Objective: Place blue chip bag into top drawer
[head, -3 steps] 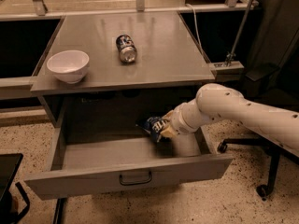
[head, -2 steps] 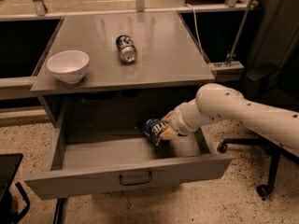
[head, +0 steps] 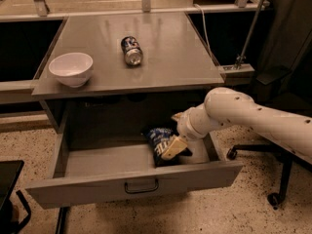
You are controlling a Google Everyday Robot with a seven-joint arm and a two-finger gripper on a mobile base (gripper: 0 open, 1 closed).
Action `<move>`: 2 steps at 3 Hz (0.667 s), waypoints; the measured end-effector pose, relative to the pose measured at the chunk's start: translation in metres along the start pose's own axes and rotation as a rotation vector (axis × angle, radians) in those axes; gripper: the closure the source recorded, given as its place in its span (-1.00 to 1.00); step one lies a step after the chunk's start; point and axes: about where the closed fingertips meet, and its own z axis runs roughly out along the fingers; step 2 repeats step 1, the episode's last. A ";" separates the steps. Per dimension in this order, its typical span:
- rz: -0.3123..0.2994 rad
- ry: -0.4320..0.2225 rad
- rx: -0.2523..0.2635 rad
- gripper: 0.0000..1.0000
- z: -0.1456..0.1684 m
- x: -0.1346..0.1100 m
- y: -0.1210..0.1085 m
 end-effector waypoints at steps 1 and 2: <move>0.000 0.000 0.000 -1.00 0.000 0.000 0.000; 0.000 0.000 0.000 -1.00 0.000 0.000 0.000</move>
Offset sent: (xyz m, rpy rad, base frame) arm 0.0000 0.0000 0.0000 0.0000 0.0000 0.0000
